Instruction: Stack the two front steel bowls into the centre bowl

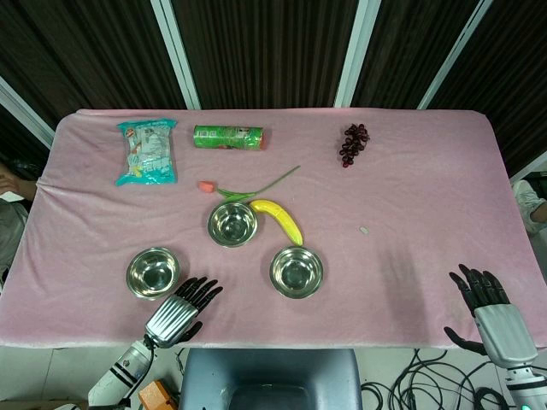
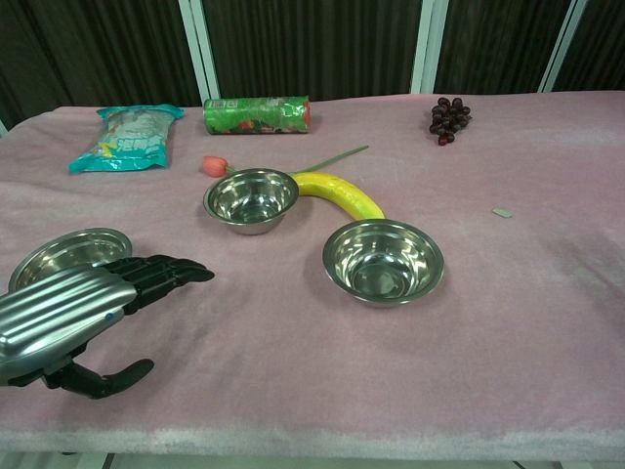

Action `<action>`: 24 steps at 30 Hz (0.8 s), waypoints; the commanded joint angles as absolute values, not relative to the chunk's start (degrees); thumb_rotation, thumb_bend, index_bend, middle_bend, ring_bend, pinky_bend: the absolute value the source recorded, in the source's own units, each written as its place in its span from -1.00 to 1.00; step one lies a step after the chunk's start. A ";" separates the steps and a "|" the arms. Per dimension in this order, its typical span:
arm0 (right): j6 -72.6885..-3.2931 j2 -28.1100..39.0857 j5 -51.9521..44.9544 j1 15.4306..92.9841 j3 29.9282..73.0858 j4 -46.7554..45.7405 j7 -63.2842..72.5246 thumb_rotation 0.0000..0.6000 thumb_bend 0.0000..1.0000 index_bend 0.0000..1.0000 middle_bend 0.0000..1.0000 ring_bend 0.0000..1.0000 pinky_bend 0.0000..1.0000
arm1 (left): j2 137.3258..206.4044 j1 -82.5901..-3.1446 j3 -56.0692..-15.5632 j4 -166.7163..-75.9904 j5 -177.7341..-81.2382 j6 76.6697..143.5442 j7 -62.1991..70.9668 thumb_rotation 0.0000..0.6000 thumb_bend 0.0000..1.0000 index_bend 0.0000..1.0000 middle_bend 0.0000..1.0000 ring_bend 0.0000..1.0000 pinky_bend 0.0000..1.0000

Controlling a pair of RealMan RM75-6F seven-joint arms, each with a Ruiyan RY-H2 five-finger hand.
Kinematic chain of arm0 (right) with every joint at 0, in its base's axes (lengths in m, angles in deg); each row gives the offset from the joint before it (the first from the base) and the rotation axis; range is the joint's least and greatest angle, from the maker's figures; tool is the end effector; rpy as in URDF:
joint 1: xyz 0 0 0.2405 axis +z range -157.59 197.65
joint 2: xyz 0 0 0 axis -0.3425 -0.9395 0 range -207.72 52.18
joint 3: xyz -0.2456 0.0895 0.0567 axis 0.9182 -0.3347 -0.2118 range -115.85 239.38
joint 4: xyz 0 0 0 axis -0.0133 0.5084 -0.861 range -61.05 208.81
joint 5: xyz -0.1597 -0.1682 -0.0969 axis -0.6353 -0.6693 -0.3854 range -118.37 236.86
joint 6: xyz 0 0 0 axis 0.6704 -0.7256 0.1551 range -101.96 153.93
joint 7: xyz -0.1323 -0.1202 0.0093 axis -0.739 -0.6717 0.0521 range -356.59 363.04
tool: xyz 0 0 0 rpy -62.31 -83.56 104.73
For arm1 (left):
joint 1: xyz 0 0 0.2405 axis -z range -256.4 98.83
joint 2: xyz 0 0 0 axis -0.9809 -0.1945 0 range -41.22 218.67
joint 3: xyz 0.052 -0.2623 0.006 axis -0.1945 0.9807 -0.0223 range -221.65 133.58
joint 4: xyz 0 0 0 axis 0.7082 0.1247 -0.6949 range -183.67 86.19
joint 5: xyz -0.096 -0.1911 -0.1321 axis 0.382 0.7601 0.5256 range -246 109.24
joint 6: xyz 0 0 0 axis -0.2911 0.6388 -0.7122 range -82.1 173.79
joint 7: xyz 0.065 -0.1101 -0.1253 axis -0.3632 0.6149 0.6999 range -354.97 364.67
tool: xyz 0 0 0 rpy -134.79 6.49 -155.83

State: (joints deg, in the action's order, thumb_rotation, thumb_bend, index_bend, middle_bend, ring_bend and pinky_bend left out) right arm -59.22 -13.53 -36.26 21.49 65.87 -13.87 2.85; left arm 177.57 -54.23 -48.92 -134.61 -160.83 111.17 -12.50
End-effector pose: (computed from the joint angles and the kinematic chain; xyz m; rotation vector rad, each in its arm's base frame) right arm -0.3520 -0.1670 0.1028 1.5866 -0.9040 0.8041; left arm -0.2087 0.2429 -0.0922 -2.0872 -0.8087 -0.9300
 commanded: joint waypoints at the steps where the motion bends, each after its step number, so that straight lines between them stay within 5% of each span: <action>1: -59.15 -13.51 -36.28 21.54 65.88 -13.91 2.84 1.00 -0.32 -1.00 -1.00 -1.00 -1.00 | 177.58 -54.30 -48.91 -134.54 -160.79 111.27 -12.46 1.00 -0.18 -1.00 -0.91 -0.95 -0.77; 13: -59.10 -13.67 -36.71 21.63 66.11 -14.05 3.10 1.00 -0.32 -1.00 -1.00 -1.00 -1.00 | 175.69 -59.74 -46.81 -129.49 -155.05 117.64 -16.56 1.00 -0.18 -0.98 -0.88 -0.94 -0.77; 24: -58.12 -13.43 -37.15 22.15 66.42 -14.46 2.53 1.00 -0.32 -1.00 -1.00 -1.00 -1.00 | 178.34 -62.31 -46.20 -121.05 -155.06 121.46 -13.10 1.00 -0.18 -0.21 -0.70 -0.83 -0.74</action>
State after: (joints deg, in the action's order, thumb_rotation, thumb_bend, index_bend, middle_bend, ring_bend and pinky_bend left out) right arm -58.12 -13.43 -37.15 22.14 66.41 -14.46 2.54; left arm 177.86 -62.13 -46.38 -121.76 -154.62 120.94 -13.69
